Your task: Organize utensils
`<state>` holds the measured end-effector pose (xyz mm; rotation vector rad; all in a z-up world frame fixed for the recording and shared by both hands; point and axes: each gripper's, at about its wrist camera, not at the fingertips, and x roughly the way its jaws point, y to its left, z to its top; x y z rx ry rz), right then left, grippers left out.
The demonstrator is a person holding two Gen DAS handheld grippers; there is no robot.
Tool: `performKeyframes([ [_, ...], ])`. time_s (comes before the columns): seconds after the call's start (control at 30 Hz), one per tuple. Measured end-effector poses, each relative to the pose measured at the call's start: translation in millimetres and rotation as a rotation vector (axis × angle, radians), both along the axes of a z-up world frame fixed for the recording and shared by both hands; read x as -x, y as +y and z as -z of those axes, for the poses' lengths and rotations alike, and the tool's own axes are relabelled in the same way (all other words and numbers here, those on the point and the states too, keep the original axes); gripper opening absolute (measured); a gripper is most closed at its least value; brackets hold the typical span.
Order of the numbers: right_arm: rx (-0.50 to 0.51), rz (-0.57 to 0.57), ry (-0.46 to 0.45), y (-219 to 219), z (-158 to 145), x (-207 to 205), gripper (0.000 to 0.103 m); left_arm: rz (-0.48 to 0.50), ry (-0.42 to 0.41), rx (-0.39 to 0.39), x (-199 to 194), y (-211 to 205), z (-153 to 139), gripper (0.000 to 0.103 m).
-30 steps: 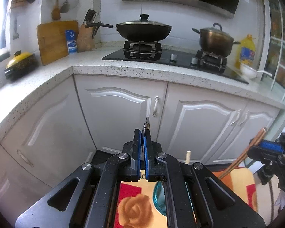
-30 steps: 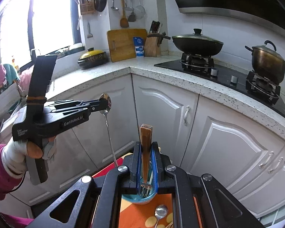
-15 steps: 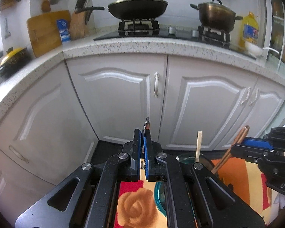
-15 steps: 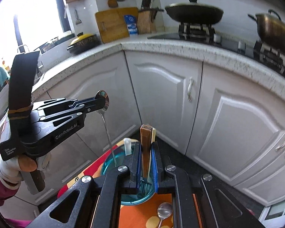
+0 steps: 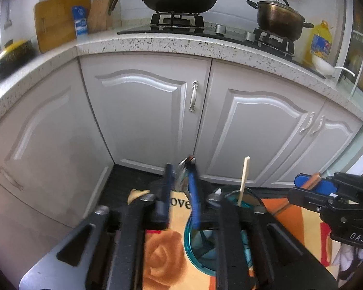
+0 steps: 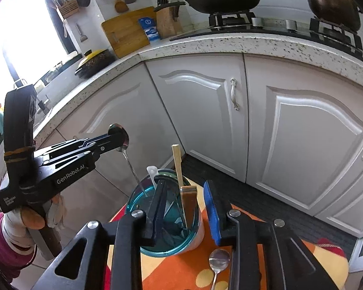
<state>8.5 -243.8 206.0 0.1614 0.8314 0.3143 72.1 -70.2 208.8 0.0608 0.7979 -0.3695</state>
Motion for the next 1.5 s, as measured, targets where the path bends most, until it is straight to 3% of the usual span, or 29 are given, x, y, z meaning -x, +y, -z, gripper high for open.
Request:
performKeyframes([
  [0.07, -0.006, 0.001, 0.005, -1.7, 1.5, 4.3, 0.030, 0.000, 0.007, 0.024, 2.1, 2.7, -0.9, 0.039],
  [0.4, -0.020, 0.019, 0.007, -9.2, 2.3, 30.3, 0.034, -0.009, 0.011, 0.068, 20.7, 15.5, -13.4, 0.043],
  [0.63, -0.010, 0.014, 0.018, -7.9, 6.1, 47.9, 0.036, -0.024, -0.002, 0.106, 32.6, 25.3, -26.3, 0.054],
  [1.0, -0.015, 0.009, 0.014, -5.0, 4.6, 68.2, 0.039, -0.018, -0.010, 0.126, 50.8, 31.1, -37.9, 0.054],
  [1.23, -0.017, 0.022, -0.004, -7.1, 3.2, 89.5, 0.039, 0.024, -0.049, 0.132, 82.5, 22.6, -51.3, 0.054],
  [1.5, 0.007, 0.050, 0.006, -13.9, 9.3, 116.7, 0.040, 0.081, -0.054, 0.109, 121.7, -0.6, -43.1, 0.054],
])
